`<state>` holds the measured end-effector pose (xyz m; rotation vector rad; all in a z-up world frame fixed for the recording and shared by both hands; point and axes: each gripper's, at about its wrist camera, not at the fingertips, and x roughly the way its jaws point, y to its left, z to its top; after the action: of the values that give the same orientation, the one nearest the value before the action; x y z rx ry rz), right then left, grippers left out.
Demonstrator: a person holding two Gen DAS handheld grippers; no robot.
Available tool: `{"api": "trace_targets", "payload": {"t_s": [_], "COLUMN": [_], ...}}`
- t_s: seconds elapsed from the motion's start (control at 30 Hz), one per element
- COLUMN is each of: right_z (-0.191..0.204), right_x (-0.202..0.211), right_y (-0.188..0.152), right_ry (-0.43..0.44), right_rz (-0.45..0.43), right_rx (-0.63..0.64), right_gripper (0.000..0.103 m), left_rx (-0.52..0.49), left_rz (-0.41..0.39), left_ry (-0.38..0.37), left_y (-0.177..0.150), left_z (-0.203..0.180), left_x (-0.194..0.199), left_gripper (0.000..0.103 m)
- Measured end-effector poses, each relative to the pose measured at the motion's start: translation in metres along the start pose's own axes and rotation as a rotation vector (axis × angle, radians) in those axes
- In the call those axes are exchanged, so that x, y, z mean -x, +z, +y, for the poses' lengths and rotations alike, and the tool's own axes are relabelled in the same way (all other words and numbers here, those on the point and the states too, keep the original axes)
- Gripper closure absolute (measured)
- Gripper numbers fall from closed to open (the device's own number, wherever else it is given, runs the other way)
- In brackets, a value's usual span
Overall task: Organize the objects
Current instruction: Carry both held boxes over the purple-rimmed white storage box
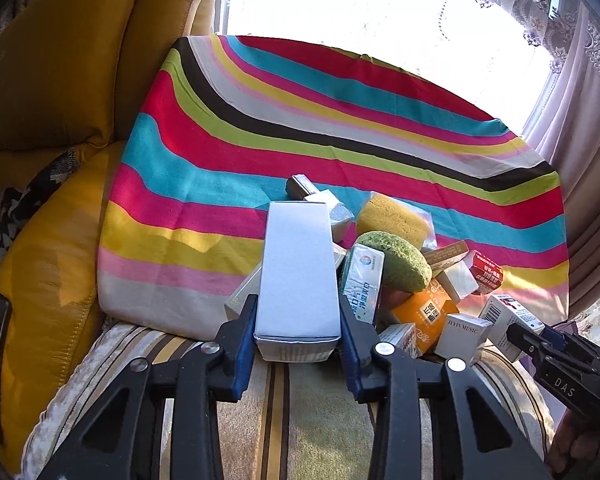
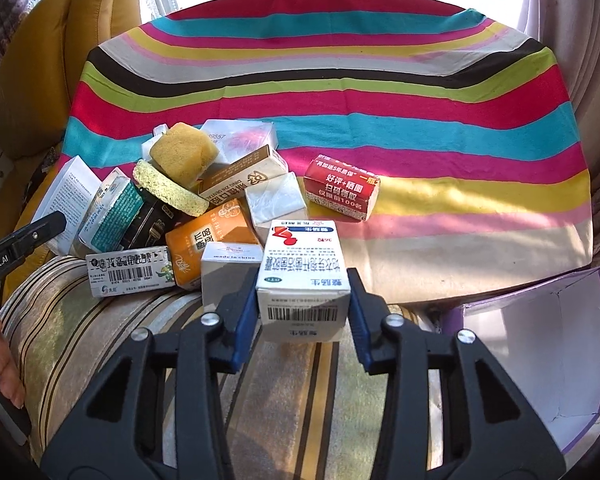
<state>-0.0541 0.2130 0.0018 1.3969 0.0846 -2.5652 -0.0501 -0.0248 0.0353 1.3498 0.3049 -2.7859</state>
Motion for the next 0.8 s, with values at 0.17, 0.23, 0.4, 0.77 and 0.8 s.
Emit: {"api": "trace_targets", "payload": {"t_s": [0.17,0.23,0.4,0.77,0.8], "right_z": [-0.006,-0.011,-0.025,-0.074,-0.08], "right_x": [0.021,0.027,0.039,0.065,0.068], "right_y": [-0.001,-0.001,-0.008,-0.036,-0.04], "right_ry": [-0.079,-0.115,-0.171,-0.266,-0.273], "right_rz": [-0.077,-0.095,-0.12,-0.128,-0.127], "right_rx": [-0.001,-0.004,-0.012,-0.082,-0.09], "right_gripper": [0.058,0.058,0.058,0.058,0.058], "left_rx": [-0.027,-0.046,-0.102,-0.171,-0.176], "left_rz": [-0.028,-0.034,-0.034,0.071,0.084], "left_ry": [-0.035,-0.051,-0.115,-0.321,-0.345], "left_y": [-0.003,-0.005,-0.014,-0.038,-0.04], "left_z": [-0.017,-0.027,-0.058,-0.123,-0.129], "left_x": [0.013,0.016,0.021,0.018,0.017], "left_gripper": [0.065,0.065,0.065,0.065,0.065]}}
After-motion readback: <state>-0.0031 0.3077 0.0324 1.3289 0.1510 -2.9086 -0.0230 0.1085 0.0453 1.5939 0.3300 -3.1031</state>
